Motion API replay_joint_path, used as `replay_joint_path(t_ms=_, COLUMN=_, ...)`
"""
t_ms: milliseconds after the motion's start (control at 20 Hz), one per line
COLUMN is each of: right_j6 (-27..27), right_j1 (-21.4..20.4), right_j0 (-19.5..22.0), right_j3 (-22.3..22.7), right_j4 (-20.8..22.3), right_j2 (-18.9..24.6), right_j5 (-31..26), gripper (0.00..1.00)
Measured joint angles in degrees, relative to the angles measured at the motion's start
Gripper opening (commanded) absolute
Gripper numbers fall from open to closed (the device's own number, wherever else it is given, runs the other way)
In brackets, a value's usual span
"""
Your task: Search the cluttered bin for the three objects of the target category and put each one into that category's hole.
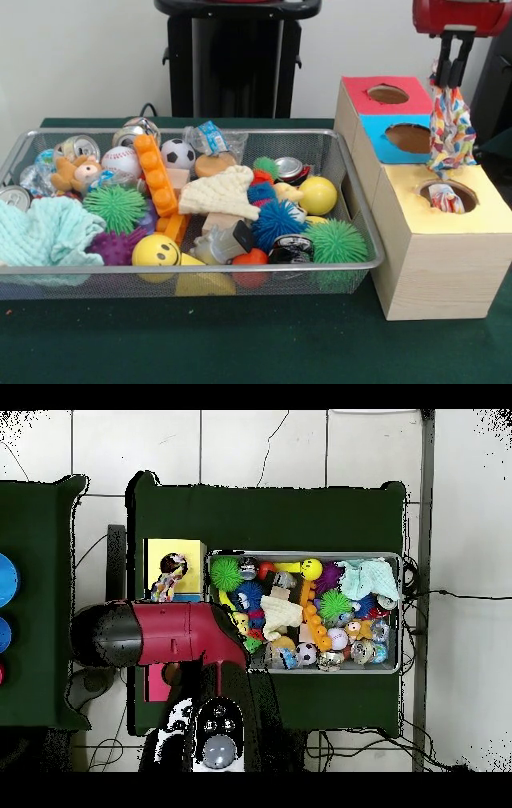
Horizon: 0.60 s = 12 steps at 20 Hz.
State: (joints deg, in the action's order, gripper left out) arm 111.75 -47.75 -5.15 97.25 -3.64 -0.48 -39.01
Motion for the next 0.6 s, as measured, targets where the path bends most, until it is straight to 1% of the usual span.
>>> replay_joint_path(t_ms=600, right_j6=0.0, right_j1=0.0, right_j0=0.1, right_j3=-1.7, right_j4=-0.2, right_j2=0.4, right_j5=0.0, gripper=0.00)
